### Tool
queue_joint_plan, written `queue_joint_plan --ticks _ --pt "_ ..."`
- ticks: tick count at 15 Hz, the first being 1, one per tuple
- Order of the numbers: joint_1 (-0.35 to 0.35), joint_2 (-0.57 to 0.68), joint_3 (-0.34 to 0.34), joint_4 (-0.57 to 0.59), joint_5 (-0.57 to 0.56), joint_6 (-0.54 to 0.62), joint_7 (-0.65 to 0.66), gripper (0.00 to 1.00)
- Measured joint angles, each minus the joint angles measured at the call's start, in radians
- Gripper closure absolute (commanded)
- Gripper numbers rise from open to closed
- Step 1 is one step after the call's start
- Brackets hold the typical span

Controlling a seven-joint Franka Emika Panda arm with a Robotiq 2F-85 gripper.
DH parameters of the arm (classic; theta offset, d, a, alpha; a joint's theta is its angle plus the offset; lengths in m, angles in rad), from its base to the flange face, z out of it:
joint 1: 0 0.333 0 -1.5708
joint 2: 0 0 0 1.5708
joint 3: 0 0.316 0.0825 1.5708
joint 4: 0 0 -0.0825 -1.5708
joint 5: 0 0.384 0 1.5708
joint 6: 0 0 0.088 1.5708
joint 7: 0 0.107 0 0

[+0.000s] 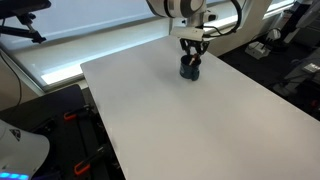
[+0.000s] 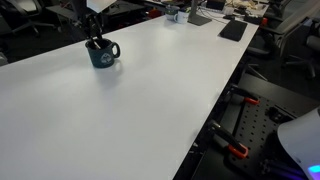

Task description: Remove the marker from the cup

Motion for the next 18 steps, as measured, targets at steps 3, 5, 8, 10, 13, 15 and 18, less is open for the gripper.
queue_joint_plan --ticks 3,5,8,10,13,15,18 --pt "0.001 0.008 0.0 0.0 0.0 0.001 0.0 0.8" --pt "0.001 0.011 0.0 0.0 0.0 0.001 0.0 0.89" --pt "0.001 0.013 0.0 0.0 0.0 0.001 0.0 0.88" --pt "0.001 0.011 0.0 0.0 0.0 0.001 -0.001 1.0" --pt "0.001 0.013 0.0 0.0 0.0 0.001 -0.002 1.0" --pt "0.0 0.013 0.0 0.0 0.0 0.001 -0.002 0.88" --pt "0.0 0.013 0.0 0.0 0.0 0.001 -0.002 0.6"
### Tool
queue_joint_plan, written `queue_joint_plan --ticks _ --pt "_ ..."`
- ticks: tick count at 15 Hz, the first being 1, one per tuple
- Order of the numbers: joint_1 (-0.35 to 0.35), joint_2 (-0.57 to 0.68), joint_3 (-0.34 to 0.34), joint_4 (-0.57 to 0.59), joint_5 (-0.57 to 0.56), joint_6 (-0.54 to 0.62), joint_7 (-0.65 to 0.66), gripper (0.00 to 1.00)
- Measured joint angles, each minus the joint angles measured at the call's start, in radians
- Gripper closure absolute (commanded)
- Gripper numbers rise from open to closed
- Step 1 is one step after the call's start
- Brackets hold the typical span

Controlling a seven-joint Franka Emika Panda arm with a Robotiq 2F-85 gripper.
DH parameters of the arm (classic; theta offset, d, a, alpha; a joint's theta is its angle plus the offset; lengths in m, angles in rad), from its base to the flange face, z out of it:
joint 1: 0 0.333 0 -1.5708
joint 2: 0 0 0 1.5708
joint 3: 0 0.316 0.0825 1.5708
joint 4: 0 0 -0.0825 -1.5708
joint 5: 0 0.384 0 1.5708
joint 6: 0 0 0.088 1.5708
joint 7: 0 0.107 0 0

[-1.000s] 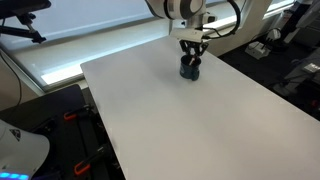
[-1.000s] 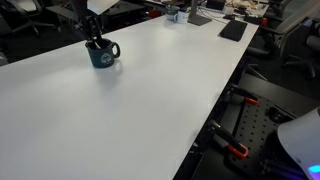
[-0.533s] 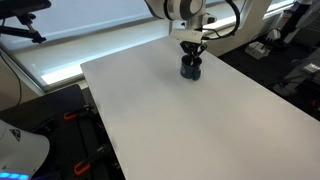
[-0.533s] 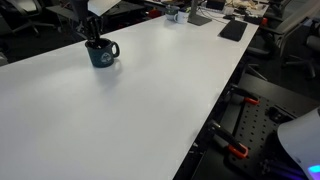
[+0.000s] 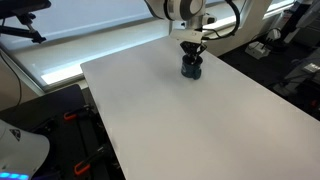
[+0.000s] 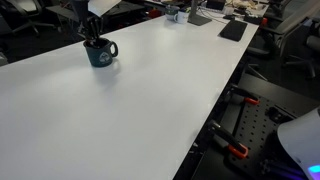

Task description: Remove the marker from the cup

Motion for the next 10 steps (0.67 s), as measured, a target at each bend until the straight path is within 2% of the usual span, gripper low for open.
queue_joint_plan --ticks 3,4,5,6,8,10 --pt "0.0 0.0 0.0 0.0 0.0 0.001 -0.001 0.37" --pt "0.0 0.001 0.0 0.0 0.0 0.001 -0.001 0.34" --pt "0.0 0.001 0.0 0.0 0.0 0.001 -0.002 0.37" --pt "0.0 0.001 0.0 0.0 0.0 0.001 -0.002 0.31" --pt "0.0 0.002 0.0 0.0 0.0 0.001 -0.002 0.37" --pt "0.0 0.003 0.0 -0.001 0.0 0.002 -0.003 0.33"
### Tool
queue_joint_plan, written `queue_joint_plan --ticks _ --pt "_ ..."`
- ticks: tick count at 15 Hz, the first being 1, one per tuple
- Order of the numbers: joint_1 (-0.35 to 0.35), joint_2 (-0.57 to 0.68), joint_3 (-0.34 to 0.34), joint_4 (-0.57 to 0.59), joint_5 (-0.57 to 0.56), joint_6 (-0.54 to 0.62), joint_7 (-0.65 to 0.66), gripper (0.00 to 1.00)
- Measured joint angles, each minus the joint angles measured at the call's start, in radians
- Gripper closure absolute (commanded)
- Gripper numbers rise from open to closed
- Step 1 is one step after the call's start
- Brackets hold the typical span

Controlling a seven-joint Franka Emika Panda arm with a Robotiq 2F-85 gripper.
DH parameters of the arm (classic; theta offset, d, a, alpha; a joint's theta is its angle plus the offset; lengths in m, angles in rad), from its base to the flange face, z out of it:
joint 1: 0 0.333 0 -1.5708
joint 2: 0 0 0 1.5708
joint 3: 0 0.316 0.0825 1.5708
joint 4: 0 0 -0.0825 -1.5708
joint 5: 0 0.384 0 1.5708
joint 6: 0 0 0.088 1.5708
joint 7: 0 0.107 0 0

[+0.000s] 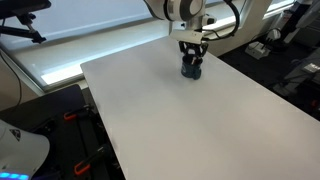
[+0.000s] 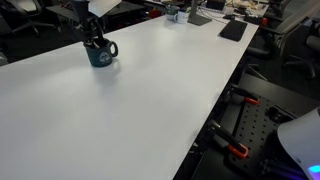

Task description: Remove the marker from the cup

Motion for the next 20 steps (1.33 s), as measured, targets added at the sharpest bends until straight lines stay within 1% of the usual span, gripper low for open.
queue_joint_plan --ticks 1,2,3,4,5,6,7,8,9,10,11,12,13,20 --pt "0.0 0.0 0.0 0.0 0.0 0.004 0.0 0.37" --pt "0.0 0.001 0.0 -0.002 0.0 0.012 -0.001 0.36" --pt "-0.001 0.002 0.0 -0.004 0.0 0.028 -0.001 0.47" --pt "-0.001 0.004 0.0 -0.006 0.0 0.046 -0.001 0.46" --pt "-0.002 0.007 0.0 -0.008 0.0 0.066 -0.003 0.49" --pt "-0.003 0.011 0.0 -0.011 0.0 0.088 -0.005 0.69" --pt "-0.004 0.015 0.0 -0.014 0.0 0.112 -0.006 0.73" --pt "-0.005 0.019 0.0 -0.016 0.0 0.13 -0.009 0.79" --pt "-0.006 0.023 0.0 -0.02 0.0 0.147 -0.017 0.88" --pt "-0.007 0.026 0.0 -0.025 0.0 0.16 -0.02 0.95" --pt "-0.008 0.028 0.0 -0.029 0.0 0.168 -0.022 1.0" --pt "-0.009 0.029 0.0 -0.032 -0.001 0.175 -0.023 0.96" --pt "-0.009 0.029 0.0 -0.033 -0.001 0.179 -0.023 0.95" --pt "-0.009 0.029 -0.002 -0.033 -0.001 0.179 -0.024 0.95"
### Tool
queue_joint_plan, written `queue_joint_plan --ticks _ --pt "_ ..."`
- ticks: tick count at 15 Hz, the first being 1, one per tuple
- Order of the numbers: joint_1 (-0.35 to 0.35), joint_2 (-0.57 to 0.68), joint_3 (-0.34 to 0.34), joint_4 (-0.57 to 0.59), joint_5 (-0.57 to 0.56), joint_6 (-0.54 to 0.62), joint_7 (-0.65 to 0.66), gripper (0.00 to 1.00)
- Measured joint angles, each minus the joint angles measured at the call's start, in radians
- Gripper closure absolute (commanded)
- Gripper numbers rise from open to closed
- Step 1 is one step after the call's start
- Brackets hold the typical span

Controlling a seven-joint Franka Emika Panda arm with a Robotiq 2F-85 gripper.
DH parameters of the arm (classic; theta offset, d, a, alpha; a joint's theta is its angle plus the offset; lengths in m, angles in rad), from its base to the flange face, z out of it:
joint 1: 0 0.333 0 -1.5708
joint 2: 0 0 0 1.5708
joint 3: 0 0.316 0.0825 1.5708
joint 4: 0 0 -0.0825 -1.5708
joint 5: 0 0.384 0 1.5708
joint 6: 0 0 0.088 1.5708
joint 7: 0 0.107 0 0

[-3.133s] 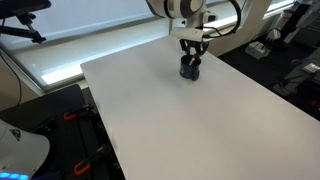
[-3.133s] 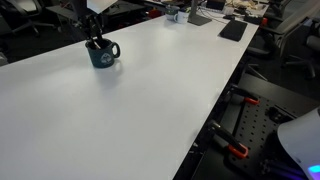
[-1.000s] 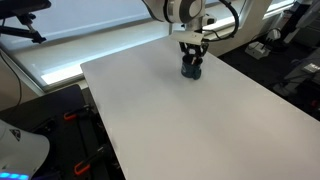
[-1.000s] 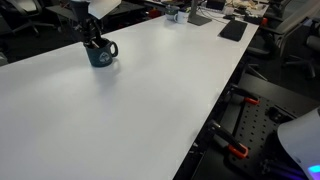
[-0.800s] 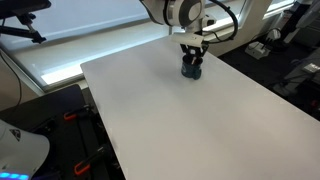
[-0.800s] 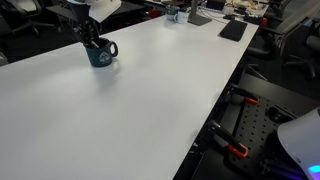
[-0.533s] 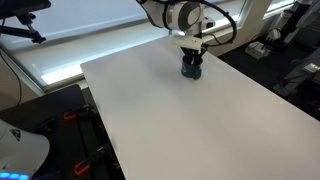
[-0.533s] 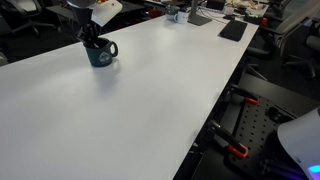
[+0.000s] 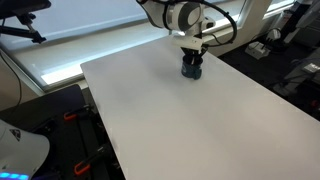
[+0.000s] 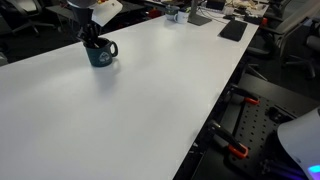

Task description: Remove the marker from the cup

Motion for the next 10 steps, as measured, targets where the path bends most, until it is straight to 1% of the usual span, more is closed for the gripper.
queue_joint_plan --ticks 2,4,6,10 --pt "0.0 -0.004 -0.002 0.0 0.0 -0.004 0.0 0.95" --pt "0.004 -0.017 -0.007 0.007 0.0 -0.043 0.001 0.95" --pt "0.009 -0.04 -0.012 0.024 0.0 -0.122 0.003 0.95" --pt "0.012 -0.11 -0.013 0.088 0.0 -0.318 0.008 0.95"
